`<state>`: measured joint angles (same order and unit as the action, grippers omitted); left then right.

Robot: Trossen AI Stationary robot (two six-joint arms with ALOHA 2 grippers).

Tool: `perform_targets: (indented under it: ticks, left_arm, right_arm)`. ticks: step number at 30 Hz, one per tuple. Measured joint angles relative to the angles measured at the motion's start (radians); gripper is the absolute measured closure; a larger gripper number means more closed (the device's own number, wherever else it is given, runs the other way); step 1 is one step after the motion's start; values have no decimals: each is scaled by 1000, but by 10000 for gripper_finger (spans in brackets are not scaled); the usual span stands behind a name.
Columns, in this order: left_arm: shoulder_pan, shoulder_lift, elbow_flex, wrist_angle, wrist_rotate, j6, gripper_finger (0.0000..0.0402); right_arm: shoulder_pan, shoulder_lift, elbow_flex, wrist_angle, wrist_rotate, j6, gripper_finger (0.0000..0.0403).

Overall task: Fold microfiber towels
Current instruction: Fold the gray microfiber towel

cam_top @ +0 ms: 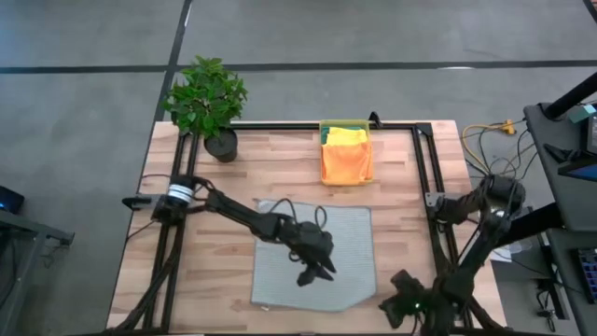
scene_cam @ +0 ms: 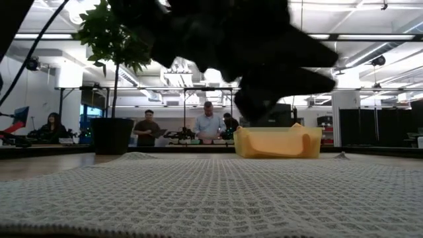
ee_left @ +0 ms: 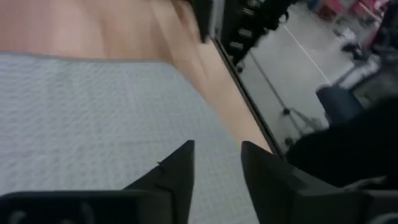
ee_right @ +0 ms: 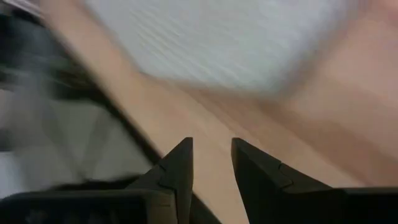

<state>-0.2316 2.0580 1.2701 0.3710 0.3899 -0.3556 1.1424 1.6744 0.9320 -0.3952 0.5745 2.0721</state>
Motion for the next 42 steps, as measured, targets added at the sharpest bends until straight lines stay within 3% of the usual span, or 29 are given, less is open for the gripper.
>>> perform_targets:
  ticks: [5,8,11,20,26,34,42]
  left_arm:
    - [-13,70,94,-101,9,83,348]
    - [-12,85,99,-124,2,100,388]
    - [-12,84,95,-142,-25,117,396]
    - [10,94,57,-182,-43,156,401]
    - [28,149,58,-161,-15,105,402]
    - [36,186,60,-154,3,79,401]
    - [57,188,60,-157,-11,46,401]
  right_arm:
    - [-24,99,169,-350,-264,77,298]
    - [-51,130,226,-548,-276,77,298]
    - [-81,138,210,-592,-262,55,298]
    - [-99,95,-57,-193,-157,0,299]
    - [-124,40,-138,-73,-134,-45,301]
    - [-156,35,-167,47,-122,-154,301]
    - [-208,43,-171,249,-164,-360,301]
